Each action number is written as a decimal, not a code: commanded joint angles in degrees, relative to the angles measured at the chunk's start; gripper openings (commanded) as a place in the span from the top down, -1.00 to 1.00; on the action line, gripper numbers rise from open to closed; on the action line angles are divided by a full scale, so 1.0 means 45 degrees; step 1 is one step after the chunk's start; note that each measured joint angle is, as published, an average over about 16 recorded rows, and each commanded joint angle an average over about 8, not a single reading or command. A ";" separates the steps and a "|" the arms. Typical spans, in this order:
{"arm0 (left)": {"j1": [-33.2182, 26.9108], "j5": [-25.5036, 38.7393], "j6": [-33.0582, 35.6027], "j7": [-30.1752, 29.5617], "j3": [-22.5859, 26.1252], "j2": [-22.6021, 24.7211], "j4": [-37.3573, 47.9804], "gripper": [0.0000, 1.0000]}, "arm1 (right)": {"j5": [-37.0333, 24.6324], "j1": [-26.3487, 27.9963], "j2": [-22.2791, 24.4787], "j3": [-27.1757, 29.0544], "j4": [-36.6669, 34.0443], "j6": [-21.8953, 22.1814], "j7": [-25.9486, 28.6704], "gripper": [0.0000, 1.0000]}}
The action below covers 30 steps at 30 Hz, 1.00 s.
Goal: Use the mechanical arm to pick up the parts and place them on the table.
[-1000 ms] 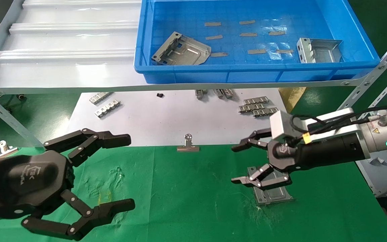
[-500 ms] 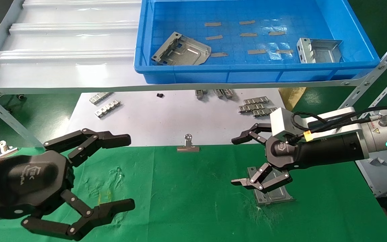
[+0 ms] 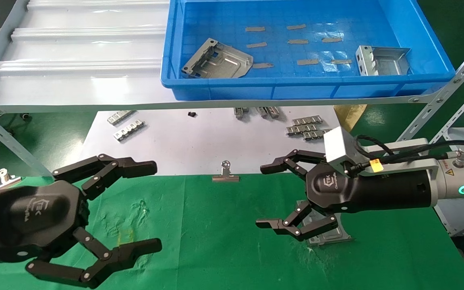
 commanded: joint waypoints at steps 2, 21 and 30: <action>0.0000 0.0000 0.0000 0.0000 0.0000 0.0000 0.0000 -1.00 | 0.0058 -0.0485 0.0210 0.0634 0.0602 0.0063 0.0316 -1.00; -0.0001 -0.0001 0.0000 0.0001 0.0002 0.0000 0.0000 -1.00 | 0.0429 -0.3580 0.1552 0.4680 0.4441 0.0466 0.2336 -1.00; -0.0001 -0.0001 -0.0001 0.0001 0.0002 -0.0001 0.0000 -1.00 | 0.0604 -0.5041 0.2185 0.6590 0.6254 0.0656 0.3290 -1.00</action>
